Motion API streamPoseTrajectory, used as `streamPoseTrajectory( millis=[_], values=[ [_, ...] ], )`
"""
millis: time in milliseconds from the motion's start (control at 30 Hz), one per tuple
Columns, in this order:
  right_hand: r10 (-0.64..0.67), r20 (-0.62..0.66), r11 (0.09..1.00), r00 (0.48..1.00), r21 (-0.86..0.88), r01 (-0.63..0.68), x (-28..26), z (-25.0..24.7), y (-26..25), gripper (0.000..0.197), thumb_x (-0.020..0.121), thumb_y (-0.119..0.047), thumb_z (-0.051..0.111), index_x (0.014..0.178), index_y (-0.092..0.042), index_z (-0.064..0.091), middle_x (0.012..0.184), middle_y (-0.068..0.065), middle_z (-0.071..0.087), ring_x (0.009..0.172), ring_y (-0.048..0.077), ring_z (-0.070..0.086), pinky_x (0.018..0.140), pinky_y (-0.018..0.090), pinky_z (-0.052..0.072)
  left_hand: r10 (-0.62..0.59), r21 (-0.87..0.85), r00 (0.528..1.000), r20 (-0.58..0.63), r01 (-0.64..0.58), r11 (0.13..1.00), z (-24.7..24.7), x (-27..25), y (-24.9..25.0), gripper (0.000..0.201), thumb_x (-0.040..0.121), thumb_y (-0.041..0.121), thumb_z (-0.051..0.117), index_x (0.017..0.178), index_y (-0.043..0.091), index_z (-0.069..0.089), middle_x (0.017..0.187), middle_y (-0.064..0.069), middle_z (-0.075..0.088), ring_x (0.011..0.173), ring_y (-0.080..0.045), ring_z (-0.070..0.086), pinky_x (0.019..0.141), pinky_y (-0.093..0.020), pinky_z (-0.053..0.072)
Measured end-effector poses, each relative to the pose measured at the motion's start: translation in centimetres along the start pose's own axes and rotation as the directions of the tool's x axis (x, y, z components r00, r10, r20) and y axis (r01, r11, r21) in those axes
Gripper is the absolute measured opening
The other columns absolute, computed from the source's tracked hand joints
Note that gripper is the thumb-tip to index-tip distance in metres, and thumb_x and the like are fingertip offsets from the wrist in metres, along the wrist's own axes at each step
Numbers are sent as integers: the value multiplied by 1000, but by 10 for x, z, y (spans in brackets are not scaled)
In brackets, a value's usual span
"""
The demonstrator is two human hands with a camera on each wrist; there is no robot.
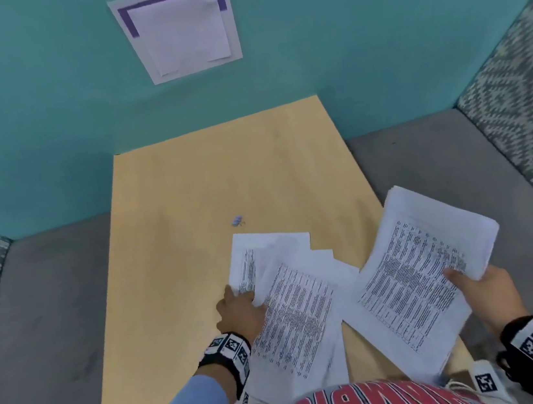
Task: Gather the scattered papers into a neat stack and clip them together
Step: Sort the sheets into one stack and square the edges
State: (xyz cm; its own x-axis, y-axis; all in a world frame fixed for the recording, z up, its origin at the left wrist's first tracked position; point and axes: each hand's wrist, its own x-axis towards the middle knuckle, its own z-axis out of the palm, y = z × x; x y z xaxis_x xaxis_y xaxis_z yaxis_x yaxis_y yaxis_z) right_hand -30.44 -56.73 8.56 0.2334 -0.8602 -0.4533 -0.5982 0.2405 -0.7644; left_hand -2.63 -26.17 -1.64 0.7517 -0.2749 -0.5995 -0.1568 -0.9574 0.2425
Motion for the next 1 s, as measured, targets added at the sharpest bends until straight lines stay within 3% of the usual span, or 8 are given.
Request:
streamPoseTrajectory(
  millis=[100,233,367,467,600,733,867,1000],
  values=[
    [12,20,1000,1000,-25,-12,-4,-1,4,7,96,-4,69,102,0,67,81,7,68,72,16,64,61,25,46,-24,70,999,-23,26,997,-3,6,-4,49,100,47,65,146,33,61,179,-10,5,159,-39,19,117,-59,40],
    [1,37,997,999,-71,1,-1,-2,9,12,96,-8,70,105,0,70,92,15,71,84,28,68,75,34,51,18,116,997,-72,-10,993,1,8,-5,39,99,39,68,134,24,68,161,-13,31,140,-38,38,105,-51,50],
    [2,51,997,999,-71,2,0,0,8,9,97,-8,69,103,-2,69,86,6,71,85,28,68,83,38,51,55,95,994,-95,-46,994,6,6,-6,29,99,30,66,125,20,68,141,-12,45,123,-34,51,94,-45,55],
    [-11,47,999,999,-49,13,0,1,3,7,97,-7,69,103,-3,68,86,6,69,82,26,66,81,37,51,203,-65,970,-136,-213,975,2,3,-12,5,96,20,66,98,22,63,122,-9,53,84,-26,64,76,-38,60],
    [-9,35,1000,999,9,8,5,4,0,9,97,-7,69,105,-3,68,86,10,69,78,23,66,78,34,51,233,-453,952,-198,-300,840,-37,-10,-22,28,97,10,66,94,32,50,95,-13,67,63,-19,55,58,-30,44],
    [-3,55,998,998,59,0,6,15,-8,11,96,-6,70,106,-2,68,97,18,69,88,32,66,88,42,50,125,-785,992,6,-72,615,-98,-30,-39,49,96,3,76,136,18,53,117,-12,72,100,-30,75,80,-38,62],
    [12,138,994,990,109,-28,1,35,-20,6,96,-2,69,99,-5,66,102,16,69,79,25,66,89,43,50,196,-915,977,82,-5,405,-154,-44,-66,29,99,3,68,128,1,71,126,-24,77,111,-42,77,104,-60,57],
    [-18,284,992,959,126,-19,-7,64,-38,15,94,-7,72,103,-18,66,104,10,72,86,25,66,72,34,50,253,-964,966,59,-11,267,-175,-52,-76,34,90,6,70,124,4,74,131,-24,75,114,-37,76,103,-55,59]
  ],
)
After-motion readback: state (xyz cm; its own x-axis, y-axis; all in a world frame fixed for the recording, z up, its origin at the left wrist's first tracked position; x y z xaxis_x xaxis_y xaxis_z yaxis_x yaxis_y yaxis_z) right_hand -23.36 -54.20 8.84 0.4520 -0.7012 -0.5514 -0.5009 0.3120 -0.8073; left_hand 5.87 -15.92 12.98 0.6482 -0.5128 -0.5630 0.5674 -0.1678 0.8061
